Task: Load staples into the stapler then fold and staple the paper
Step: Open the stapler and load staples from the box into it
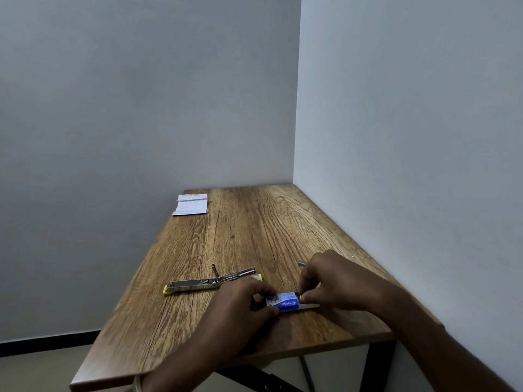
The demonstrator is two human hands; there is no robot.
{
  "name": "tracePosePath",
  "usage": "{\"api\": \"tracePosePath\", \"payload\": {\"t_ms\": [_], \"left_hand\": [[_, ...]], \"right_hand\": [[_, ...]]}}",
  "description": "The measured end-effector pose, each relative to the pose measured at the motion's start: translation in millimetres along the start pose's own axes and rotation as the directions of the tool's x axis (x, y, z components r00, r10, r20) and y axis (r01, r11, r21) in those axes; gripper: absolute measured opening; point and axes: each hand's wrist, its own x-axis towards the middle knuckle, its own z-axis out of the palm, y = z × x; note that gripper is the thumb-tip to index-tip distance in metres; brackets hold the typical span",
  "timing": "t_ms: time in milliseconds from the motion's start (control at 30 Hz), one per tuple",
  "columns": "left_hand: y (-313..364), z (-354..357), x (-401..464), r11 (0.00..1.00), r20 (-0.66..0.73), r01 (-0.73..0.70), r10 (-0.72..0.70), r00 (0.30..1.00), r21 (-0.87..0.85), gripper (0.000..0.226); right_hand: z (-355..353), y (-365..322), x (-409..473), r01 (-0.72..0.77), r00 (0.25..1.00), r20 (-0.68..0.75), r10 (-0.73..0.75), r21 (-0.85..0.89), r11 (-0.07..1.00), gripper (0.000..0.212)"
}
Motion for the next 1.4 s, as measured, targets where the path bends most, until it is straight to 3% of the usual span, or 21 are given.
{"api": "tracePosePath", "payload": {"t_ms": [367,667,833,967,1133,1233,1400], "left_hand": [[1,2,-1,1.000,-0.015,-0.003,0.004,1.000,0.026,0.030],[1,3,-2,0.999,-0.035,-0.006,0.007,0.999,0.035,0.030],[1,3,-2,0.999,-0.041,-0.014,0.015,0.999,0.034,0.031],[0,4,-2,0.999,-0.048,-0.012,0.014,0.999,0.036,0.030],[0,5,-3,0.999,-0.062,-0.013,0.015,0.998,0.043,0.030],[0,5,-4,0.999,-0.060,-0.016,0.019,0.998,0.052,0.030],[-1,4,-3,0.999,-0.053,-0.008,0.010,0.999,0.032,0.030]], "right_hand": [[8,4,-15,-0.046,0.993,-0.099,0.060,0.135,0.990,0.007],[-1,-4,-7,0.051,0.999,0.021,-0.050,-0.037,0.998,0.013],[3,4,-14,0.029,0.999,-0.037,-0.024,0.147,0.989,0.005],[9,13,-15,0.017,0.994,-0.113,0.007,0.207,0.978,0.011],[21,17,-15,0.046,0.986,-0.168,-0.014,0.186,0.982,0.014],[11,17,-15,0.069,0.989,-0.142,-0.047,0.156,0.985,0.009],[2,10,-9,0.110,0.992,-0.065,-0.109,0.003,0.994,0.018]]}}
